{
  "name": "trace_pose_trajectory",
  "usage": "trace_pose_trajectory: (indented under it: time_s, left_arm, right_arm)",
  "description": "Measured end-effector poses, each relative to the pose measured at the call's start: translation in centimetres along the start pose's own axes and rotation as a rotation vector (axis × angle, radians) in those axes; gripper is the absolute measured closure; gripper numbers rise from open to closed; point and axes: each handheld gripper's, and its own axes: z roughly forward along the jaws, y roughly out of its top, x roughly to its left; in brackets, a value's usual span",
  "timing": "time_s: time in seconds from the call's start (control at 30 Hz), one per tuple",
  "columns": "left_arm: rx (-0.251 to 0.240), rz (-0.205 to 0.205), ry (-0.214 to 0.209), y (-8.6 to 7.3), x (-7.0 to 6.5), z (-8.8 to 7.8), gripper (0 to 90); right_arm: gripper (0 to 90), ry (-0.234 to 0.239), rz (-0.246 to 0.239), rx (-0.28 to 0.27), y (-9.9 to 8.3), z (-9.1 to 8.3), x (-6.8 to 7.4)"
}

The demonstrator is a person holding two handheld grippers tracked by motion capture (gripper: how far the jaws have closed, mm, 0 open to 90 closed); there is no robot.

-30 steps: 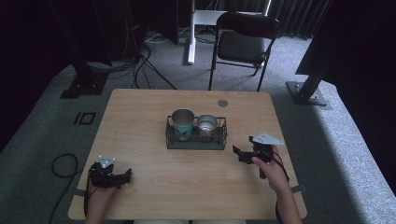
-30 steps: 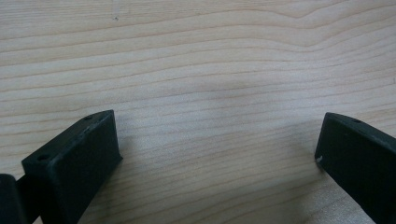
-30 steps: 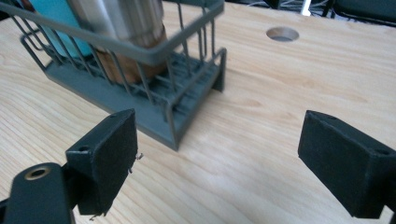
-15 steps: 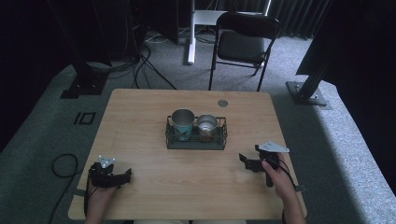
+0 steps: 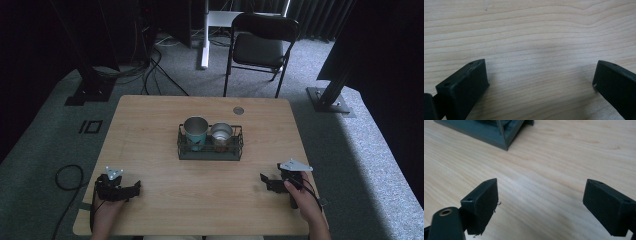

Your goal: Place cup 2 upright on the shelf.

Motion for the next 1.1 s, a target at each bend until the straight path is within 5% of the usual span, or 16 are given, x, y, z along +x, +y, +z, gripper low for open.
trace_pose_trajectory:
  time_s: [0.5,0.9,1.1]
  left_arm:
    - [0.0,0.0,0.0,0.0,0.0,0.0,0.4]
    - [0.0,0.0,0.0,0.0,0.0,0.0,0.4]
    - [-0.002,-0.001,0.002,-0.1,0.0,0.0,0.4]
  right_arm:
    - [12.4,-0.002,-0.027,0.057,-2.4,-1.5,-0.1]
    - [12.3,-0.094,-0.002,0.103,-3.6,-2.3,-0.5]
    - [11.5,-0.103,0.028,0.125,-3.8,-2.4,-0.6]
